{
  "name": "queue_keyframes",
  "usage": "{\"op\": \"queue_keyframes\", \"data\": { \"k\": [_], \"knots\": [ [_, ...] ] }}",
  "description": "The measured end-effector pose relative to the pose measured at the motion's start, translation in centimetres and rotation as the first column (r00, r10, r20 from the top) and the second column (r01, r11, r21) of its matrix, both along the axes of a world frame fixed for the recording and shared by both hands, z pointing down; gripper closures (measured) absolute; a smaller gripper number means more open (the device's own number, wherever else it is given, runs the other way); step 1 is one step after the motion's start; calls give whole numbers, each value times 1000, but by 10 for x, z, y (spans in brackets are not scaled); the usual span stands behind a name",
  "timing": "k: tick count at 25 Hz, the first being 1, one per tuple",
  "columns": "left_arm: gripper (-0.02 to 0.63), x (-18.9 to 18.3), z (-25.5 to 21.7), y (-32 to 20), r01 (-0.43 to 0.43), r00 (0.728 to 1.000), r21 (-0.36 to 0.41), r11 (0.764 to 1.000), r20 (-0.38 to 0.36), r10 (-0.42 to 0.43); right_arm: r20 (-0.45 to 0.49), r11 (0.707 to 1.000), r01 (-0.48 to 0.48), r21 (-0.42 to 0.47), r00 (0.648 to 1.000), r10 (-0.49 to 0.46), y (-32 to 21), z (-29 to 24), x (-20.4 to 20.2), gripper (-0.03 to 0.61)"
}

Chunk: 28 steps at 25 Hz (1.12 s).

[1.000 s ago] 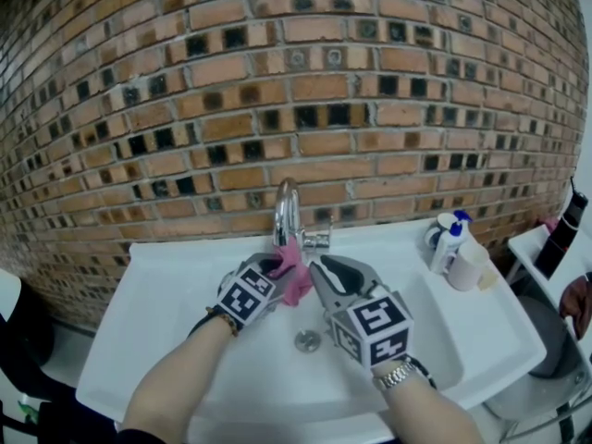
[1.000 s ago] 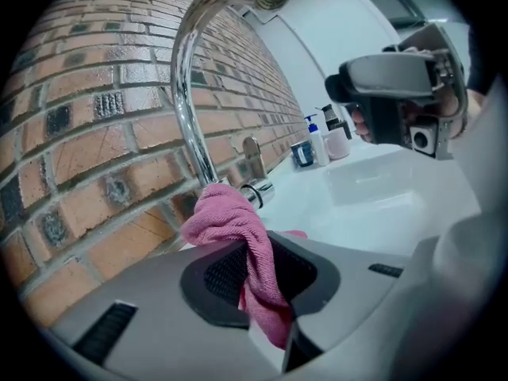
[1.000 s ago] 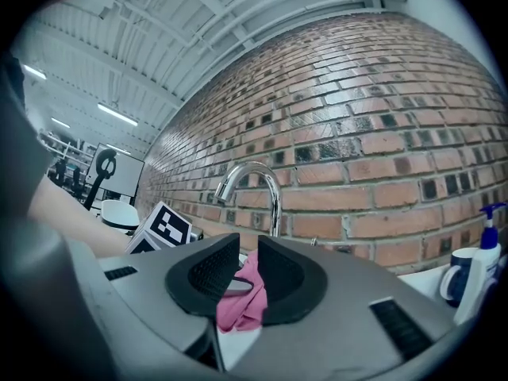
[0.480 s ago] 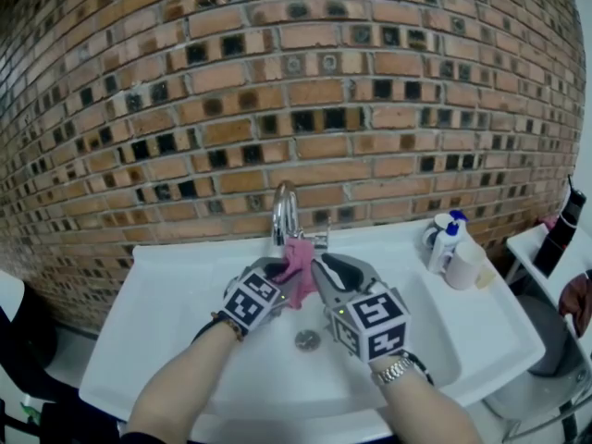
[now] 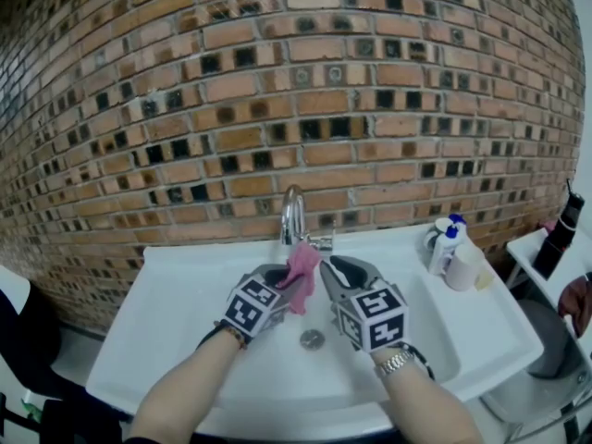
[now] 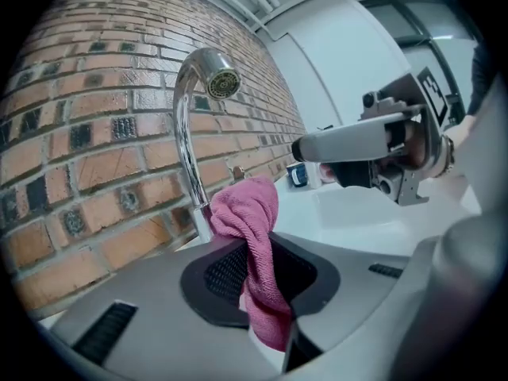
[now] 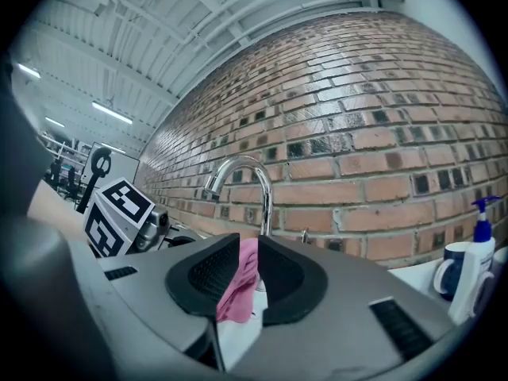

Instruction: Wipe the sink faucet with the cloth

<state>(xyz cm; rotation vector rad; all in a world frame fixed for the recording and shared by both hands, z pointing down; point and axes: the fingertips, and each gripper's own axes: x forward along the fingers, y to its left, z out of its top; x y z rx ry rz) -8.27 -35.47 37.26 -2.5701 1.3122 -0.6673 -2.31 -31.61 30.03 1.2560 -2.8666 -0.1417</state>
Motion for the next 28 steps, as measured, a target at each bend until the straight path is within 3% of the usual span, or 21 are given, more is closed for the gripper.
{"op": "queue_keyframes", "data": {
  "k": [9, 15, 19, 23, 28],
  "knots": [
    [543, -8, -13, -25, 29, 999, 6, 1000, -36, -29, 19, 1000, -6, -11, 1000, 7, -2, 0, 5, 492],
    [543, -7, -35, -3, -10, 998, 191, 982, 62, -2, 20, 1000, 13, -3, 1000, -13, 3, -6, 0, 492],
    [543, -13, -55, 7, 19, 998, 316, 949, 47, -35, 7, 1000, 14, 2, 1000, -14, 3, -6, -2, 492],
    [543, -17, -82, 16, 39, 998, 444, 895, 18, -52, 8, 1000, 12, -9, 1000, -12, 2, -3, -1, 492],
    [545, -19, -96, 17, 4, 985, 581, 814, 139, -104, 4, 1000, 13, -9, 1000, -13, 3, -3, -2, 492]
  ]
}}
